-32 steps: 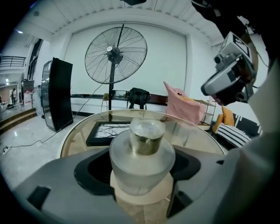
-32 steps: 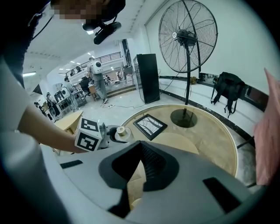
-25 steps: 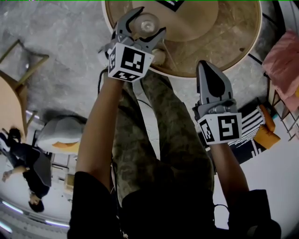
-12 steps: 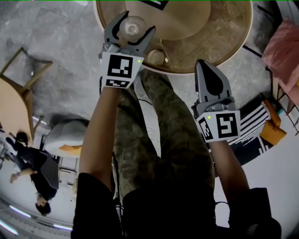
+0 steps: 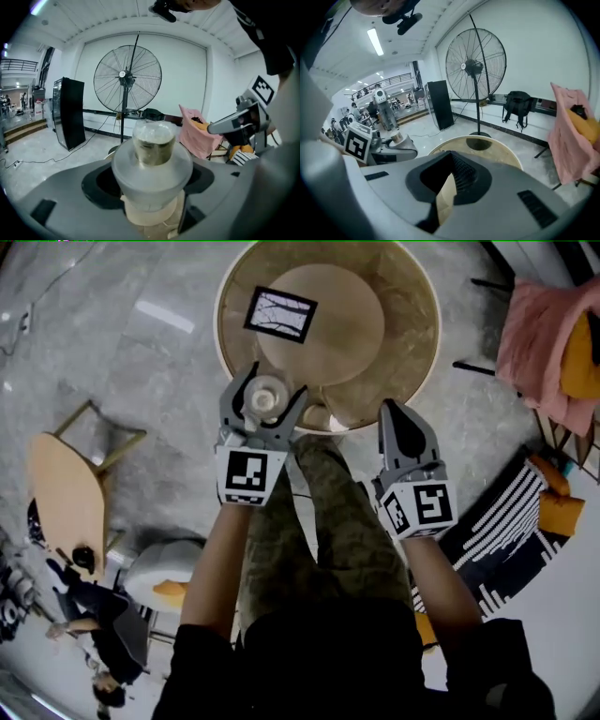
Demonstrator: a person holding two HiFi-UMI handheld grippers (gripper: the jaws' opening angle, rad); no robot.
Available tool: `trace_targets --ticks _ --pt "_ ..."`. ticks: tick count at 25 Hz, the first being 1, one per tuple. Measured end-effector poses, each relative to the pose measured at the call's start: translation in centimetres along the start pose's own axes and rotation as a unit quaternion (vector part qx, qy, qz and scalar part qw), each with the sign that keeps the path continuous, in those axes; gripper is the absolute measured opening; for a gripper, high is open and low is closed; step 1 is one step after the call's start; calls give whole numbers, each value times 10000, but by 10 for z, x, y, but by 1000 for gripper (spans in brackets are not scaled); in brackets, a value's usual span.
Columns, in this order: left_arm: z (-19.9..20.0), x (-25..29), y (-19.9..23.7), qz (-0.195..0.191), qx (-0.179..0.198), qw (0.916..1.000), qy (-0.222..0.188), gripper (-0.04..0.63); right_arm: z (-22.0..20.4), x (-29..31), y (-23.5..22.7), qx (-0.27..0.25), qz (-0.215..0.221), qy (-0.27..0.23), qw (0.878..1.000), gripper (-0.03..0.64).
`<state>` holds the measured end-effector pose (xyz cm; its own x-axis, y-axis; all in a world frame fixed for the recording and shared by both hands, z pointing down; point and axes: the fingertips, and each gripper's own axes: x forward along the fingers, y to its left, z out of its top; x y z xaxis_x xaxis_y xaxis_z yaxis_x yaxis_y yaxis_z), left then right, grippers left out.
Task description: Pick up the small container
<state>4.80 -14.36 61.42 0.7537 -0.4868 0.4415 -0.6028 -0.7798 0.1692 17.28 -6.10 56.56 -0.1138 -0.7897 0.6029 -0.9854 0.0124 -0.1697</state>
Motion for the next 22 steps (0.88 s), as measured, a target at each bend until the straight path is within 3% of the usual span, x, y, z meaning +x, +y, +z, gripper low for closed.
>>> trace_targets --ticks 6,14,18,22 --pt "104 -63 -45 -396 169 9987 282 350 84 -80 12 -42 -496 -169 9986 21" --pt "254 -176 -86 -530 740 9957 -154 350 197 -199 52 19 -866 -1060 9906 21" --pt "289 -198 -99 -409 741 9960 -269 350 227 -241 43 60 -1061 -1401 9844 21" --pt "297 -225 -109 -350 671 9967 -296 350 235 -281 52 -23 -1266 -1556 9797 21"
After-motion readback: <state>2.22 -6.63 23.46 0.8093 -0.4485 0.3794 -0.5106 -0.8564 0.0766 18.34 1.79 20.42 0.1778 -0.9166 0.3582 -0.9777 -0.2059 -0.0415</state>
